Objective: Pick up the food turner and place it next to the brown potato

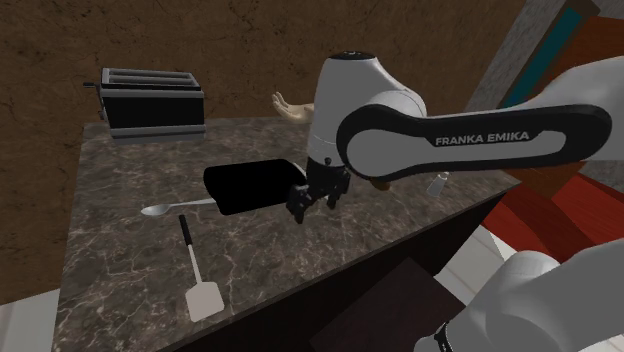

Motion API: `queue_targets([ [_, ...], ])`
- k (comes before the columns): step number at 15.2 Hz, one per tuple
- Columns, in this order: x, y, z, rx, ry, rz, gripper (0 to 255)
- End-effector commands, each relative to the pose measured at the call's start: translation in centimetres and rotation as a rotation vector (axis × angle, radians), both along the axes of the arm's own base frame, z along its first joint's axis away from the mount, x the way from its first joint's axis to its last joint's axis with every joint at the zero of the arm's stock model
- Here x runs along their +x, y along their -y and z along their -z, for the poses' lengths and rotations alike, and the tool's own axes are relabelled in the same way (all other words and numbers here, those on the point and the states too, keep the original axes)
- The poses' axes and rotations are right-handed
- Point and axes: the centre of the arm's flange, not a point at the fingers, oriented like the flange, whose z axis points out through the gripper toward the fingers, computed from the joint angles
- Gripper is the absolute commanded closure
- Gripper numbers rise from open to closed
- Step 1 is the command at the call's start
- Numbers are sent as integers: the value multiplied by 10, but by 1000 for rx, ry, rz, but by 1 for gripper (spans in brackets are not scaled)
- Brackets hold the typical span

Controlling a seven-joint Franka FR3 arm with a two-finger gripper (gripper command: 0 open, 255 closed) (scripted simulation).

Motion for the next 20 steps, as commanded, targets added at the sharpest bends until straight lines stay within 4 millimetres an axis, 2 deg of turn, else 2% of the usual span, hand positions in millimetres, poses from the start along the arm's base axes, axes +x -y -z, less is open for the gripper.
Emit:
queue_targets([
  [1,10,-22,11,8,6,10,0],
  [20,108,-227,85,68,64,91,0],
])
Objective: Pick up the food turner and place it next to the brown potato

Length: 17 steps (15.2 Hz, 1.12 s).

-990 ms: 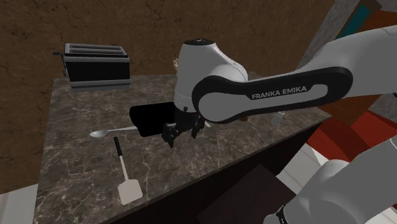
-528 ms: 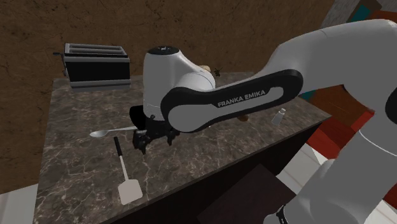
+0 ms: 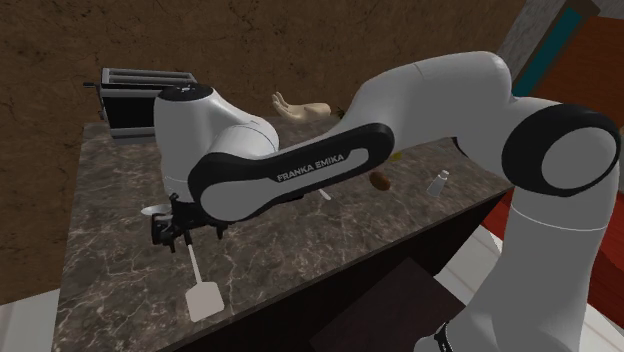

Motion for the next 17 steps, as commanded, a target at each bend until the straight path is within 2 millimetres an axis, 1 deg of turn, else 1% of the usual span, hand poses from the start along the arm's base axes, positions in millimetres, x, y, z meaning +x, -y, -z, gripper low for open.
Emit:
queue_targets([
  [1,6,-9,10,3,4,6,0],
  [8,8,-9,45,3,4,6,0],
  [16,8,-9,44,3,4,6,0],
  [17,8,-9,44,3,4,6,255],
])
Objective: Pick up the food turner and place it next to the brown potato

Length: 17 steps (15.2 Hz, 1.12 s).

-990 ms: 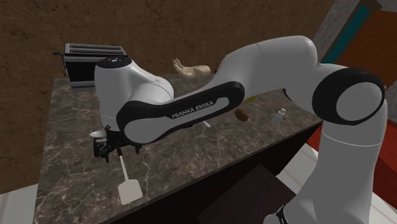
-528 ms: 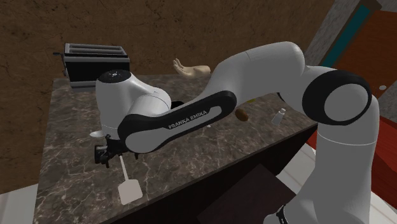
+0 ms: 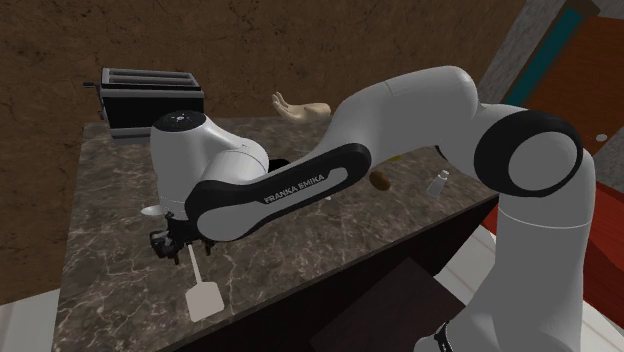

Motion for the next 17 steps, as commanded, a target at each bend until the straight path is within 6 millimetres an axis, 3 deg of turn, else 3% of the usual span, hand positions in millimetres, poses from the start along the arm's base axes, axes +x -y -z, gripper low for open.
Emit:
queue_targets([
  [1,0,0,0,0,0,0,255],
  [9,0,0,0,0,0,0,255],
  [17,0,0,-42,0,0,0,255],
])
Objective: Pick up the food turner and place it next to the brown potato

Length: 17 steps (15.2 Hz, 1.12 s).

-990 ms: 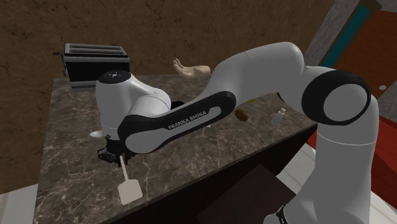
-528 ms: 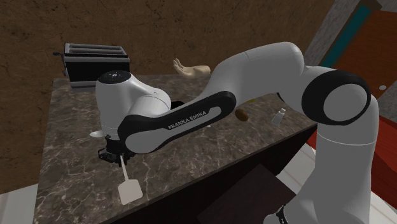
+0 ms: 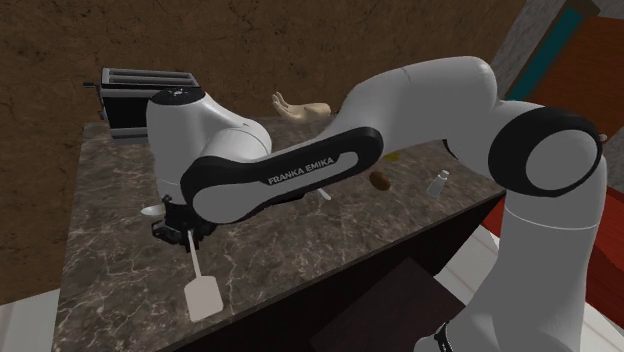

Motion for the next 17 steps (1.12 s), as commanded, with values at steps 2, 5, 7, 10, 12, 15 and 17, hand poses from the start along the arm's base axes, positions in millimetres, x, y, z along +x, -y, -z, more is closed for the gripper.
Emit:
queue_targets([
  [2,0,0,-16,0,0,0,255],
  [5,0,0,-31,0,0,0,255],
  [7,0,0,-42,0,0,0,255],
  [10,0,0,-58,0,0,0,255],
  [12,0,0,-68,0,0,0,255],
  [15,0,0,-84,0,0,0,255],
  [17,0,0,-95,0,0,0,255],
])
